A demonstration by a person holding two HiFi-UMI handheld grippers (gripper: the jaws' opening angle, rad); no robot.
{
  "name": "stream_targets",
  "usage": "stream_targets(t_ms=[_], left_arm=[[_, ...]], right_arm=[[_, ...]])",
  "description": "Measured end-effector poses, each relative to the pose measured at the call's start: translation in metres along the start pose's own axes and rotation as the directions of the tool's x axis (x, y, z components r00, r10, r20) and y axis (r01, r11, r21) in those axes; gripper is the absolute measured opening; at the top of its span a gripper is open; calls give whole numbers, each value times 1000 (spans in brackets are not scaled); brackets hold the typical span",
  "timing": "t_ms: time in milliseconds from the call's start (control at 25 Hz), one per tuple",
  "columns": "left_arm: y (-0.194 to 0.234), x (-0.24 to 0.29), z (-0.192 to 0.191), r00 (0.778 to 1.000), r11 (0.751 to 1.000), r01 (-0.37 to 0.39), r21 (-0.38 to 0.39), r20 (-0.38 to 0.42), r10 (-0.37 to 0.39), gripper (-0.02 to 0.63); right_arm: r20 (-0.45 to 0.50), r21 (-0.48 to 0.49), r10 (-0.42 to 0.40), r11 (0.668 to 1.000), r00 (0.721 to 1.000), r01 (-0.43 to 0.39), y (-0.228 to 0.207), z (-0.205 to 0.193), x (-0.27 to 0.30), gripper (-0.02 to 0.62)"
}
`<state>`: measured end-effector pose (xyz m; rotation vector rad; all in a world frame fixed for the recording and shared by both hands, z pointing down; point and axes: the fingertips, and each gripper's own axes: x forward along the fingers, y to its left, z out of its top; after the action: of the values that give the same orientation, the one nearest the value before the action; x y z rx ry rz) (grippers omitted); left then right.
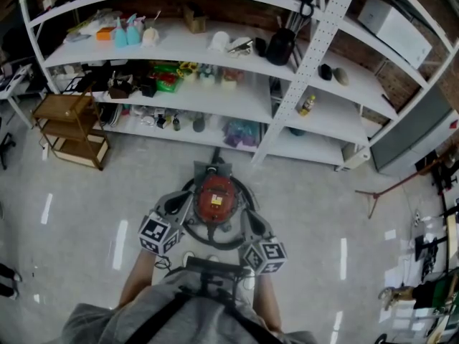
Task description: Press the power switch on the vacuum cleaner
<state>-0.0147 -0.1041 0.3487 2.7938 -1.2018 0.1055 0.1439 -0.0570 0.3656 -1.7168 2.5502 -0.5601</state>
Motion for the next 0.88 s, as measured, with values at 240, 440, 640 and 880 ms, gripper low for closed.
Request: stream_targets(t_ms=[240,440,640,880], left_arm=[[-6,-2,-3,1000,1000,10,-3,-3,-10,6],[-7,-6,-6,1000,1000,8,-4,-3,-8,6],[-5,-11,-6,1000,1000,4,-7,-4,-4,6],[-7,-7,-9,1000,1000,11,-10,-1,-11,6]], right_arm=[[-5,-2,1,1000,1000,-1,3,-4,-3,12],[-3,-9,8,1000,1000,-8,5,-7,-3,12],[-6,-17,17,1000,1000,-17,12,-8,-2,12],[-1,-26,24,999,1000,-24,8,-12,2,11]])
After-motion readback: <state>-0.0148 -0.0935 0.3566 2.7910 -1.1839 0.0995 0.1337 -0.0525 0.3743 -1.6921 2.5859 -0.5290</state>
